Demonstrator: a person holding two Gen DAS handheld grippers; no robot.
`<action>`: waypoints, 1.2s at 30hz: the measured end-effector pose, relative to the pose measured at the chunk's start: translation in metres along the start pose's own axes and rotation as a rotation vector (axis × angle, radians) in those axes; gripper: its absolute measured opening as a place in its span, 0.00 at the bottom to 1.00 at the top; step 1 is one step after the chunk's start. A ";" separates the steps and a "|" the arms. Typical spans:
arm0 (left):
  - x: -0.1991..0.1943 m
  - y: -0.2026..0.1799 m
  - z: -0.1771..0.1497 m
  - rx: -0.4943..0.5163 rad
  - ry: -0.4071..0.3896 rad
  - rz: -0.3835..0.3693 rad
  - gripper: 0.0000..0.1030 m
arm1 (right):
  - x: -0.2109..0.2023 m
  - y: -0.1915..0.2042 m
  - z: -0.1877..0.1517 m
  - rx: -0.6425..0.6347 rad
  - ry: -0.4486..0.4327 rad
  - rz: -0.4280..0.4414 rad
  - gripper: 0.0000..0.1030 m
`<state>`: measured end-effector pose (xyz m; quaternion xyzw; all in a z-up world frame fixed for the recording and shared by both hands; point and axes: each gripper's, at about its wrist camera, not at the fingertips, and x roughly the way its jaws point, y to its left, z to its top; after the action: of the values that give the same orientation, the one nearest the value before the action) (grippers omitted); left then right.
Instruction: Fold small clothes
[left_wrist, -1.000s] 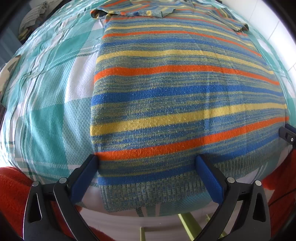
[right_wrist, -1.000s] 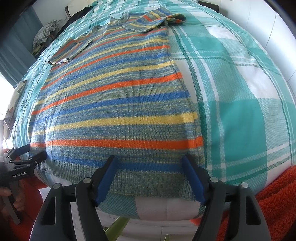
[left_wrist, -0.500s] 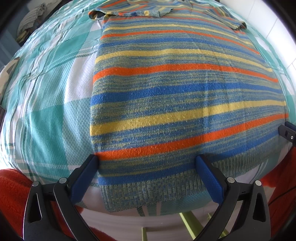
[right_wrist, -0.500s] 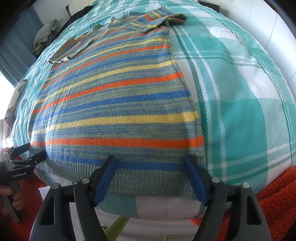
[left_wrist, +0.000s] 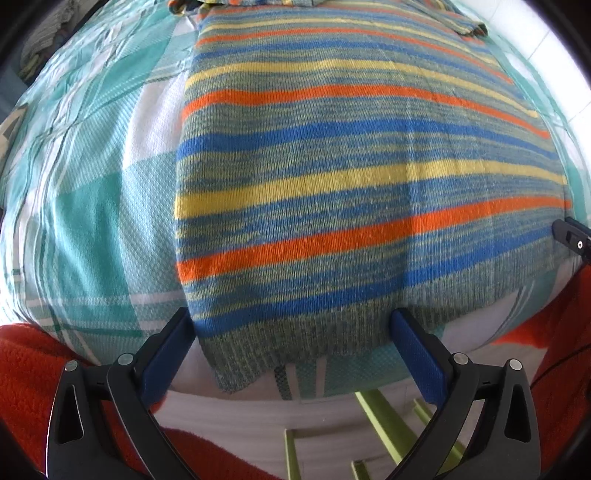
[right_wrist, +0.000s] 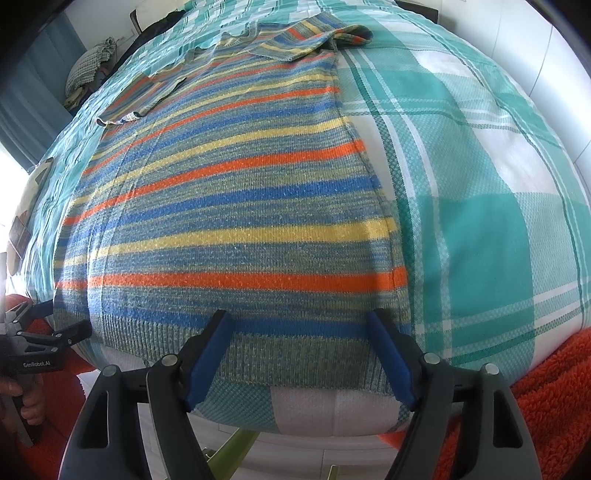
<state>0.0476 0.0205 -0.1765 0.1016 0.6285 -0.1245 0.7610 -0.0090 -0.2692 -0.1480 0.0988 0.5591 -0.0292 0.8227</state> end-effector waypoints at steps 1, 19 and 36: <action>-0.001 0.000 -0.002 0.002 0.002 0.002 1.00 | 0.000 0.000 -0.001 0.000 0.000 0.000 0.74; -0.090 0.084 -0.021 -0.410 -0.440 0.016 0.99 | -0.086 -0.024 0.064 -0.113 -0.135 -0.095 0.74; -0.064 0.113 -0.018 -0.519 -0.362 0.081 0.99 | 0.095 0.047 0.271 -0.549 -0.146 -0.085 0.28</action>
<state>0.0555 0.1372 -0.1177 -0.0948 0.4894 0.0541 0.8652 0.2818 -0.2705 -0.1340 -0.1535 0.4891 0.0818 0.8547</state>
